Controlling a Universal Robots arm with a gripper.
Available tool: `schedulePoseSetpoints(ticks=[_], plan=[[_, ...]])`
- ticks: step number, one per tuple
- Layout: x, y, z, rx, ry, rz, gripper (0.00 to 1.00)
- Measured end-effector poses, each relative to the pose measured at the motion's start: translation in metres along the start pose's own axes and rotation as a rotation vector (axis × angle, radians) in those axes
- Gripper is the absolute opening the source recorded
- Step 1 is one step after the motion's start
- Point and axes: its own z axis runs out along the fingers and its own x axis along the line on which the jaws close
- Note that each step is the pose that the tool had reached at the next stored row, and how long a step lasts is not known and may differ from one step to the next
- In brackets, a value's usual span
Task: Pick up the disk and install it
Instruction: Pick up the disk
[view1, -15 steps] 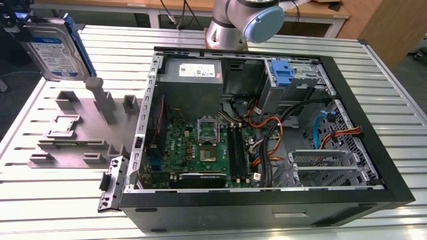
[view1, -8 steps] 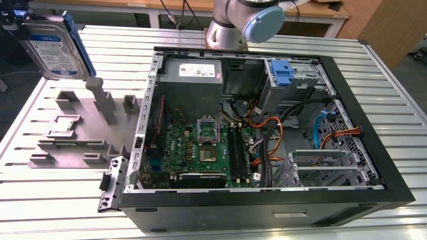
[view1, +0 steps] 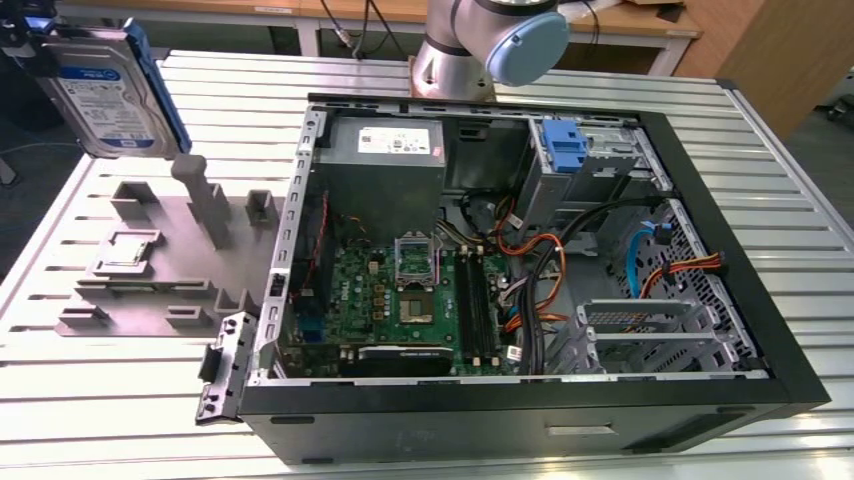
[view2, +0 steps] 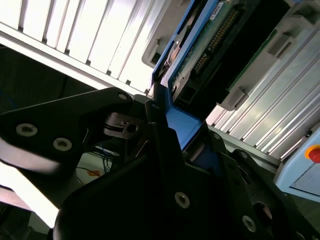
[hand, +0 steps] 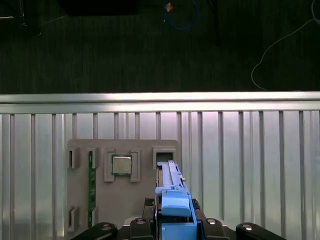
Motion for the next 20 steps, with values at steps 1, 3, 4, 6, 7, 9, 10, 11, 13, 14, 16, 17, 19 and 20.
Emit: schedulePoseSetpoints(ticks=[1, 3, 4, 6, 7, 9, 10, 11, 13, 14, 16, 17, 19, 20], plan=[[0.0000, 0.0000, 0.0000, 0.0000, 0.0000, -0.002, 0.37], [0.0000, 0.0000, -0.0009, -0.0003, 0.0001, -0.002, 0.37], [-0.0001, 0.0000, -0.0017, -0.0003, 0.0001, -0.002, 0.37], [-0.0001, 0.0000, -0.0033, -0.0001, 0.0000, -0.002, 0.37], [-0.0001, 0.0000, -0.0043, -0.0001, 0.0000, -0.002, 0.37], [-0.0002, 0.0000, -0.0064, -0.0002, 0.0000, -0.002, 0.37], [-0.0002, 0.0000, -0.0074, -0.0001, 0.0000, -0.002, 0.37], [-0.0002, 0.0000, -0.0085, -0.0001, 0.0000, -0.002, 0.37], [-0.0003, 0.0000, -0.0108, -0.0001, 0.0000, -0.002, 0.37], [-0.0003, 0.0000, -0.0120, -0.0001, 0.0000, -0.002, 0.37], [-0.0003, 0.0000, -0.0144, -0.0001, 0.0000, -0.002, 0.37], [-0.0004, 0.0000, -0.0155, -0.0002, 0.0000, -0.002, 0.37], [-0.0004, 0.0000, -0.0176, 0.0000, -0.0001, -0.002, 0.37], [-0.0004, 0.0000, -0.0187, -0.0001, 0.0000, -0.002, 0.37]])
